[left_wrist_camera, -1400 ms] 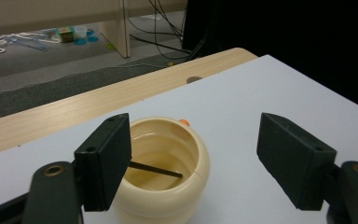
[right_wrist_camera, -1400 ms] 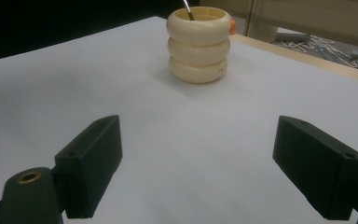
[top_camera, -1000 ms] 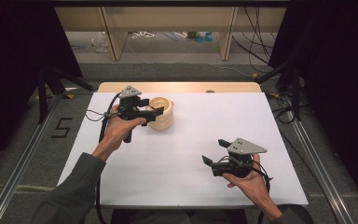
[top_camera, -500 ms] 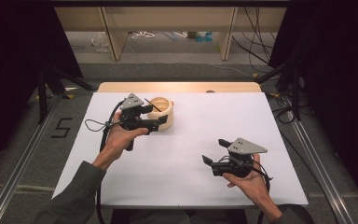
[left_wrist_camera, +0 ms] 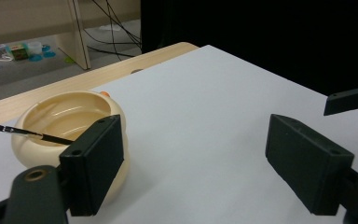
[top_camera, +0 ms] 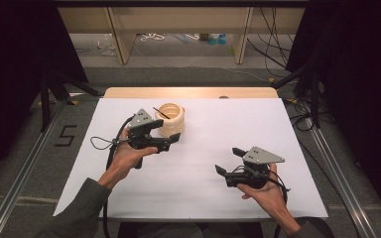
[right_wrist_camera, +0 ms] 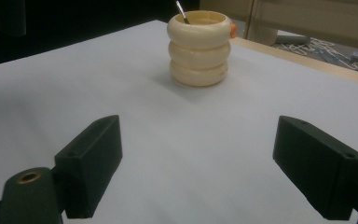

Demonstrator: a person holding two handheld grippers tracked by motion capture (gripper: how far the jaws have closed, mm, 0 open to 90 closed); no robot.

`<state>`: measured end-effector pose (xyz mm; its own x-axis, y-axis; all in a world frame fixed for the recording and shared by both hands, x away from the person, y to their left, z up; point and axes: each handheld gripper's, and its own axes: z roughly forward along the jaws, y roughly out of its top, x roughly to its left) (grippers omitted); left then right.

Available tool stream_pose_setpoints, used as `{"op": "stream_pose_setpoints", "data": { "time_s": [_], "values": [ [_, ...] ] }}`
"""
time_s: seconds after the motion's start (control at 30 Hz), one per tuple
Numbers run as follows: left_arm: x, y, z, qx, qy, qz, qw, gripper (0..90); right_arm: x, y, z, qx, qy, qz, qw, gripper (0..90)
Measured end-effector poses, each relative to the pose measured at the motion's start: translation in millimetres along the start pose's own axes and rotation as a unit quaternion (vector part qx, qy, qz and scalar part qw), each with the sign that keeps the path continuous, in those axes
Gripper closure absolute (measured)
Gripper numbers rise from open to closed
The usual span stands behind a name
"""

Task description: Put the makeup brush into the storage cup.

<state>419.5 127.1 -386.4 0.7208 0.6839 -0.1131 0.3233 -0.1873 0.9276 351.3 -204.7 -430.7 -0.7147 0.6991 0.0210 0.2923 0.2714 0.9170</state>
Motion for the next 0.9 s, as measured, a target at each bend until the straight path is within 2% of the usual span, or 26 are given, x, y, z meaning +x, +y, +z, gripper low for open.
{"op": "stream_pose_setpoints", "data": {
  "time_s": [0.3, 0.47, 0.5, 0.67, 0.9],
  "values": [
    [-5.7, -10.1, -0.3, 0.003, -0.004, -0.004, 1.0000, 18.0, -0.7, 0.4, -0.3, -0.007, -0.003, -0.006, 1.0000, 16.5],
    [-6.7, -13.6, -2.5, 0.002, -0.005, -0.008, 1.0000, 18.0, -0.5, 0.4, -0.3, -0.007, -0.003, -0.005, 1.0000, 16.5],
    [-7.3, -14.6, -3.2, 0.003, -0.004, -0.014, 0.9999, 18.0, -0.3, 0.5, -0.3, -0.006, -0.002, -0.003, 1.0000, 16.5],
    [-6.8, -17.8, -5.4, 0.003, -0.003, -0.011, 0.9999, 18.0, 0.8, 0.4, 0.2, -0.007, 0.003, 0.002, 1.0000, 16.5],
    [-7.8, -21.5, -8.5, -0.001, -0.002, -0.020, 0.9998, 18.4, 0.8, 0.7, -0.4, -0.004, 0.004, 0.000, 1.0000, 16.5]
  ]
}}
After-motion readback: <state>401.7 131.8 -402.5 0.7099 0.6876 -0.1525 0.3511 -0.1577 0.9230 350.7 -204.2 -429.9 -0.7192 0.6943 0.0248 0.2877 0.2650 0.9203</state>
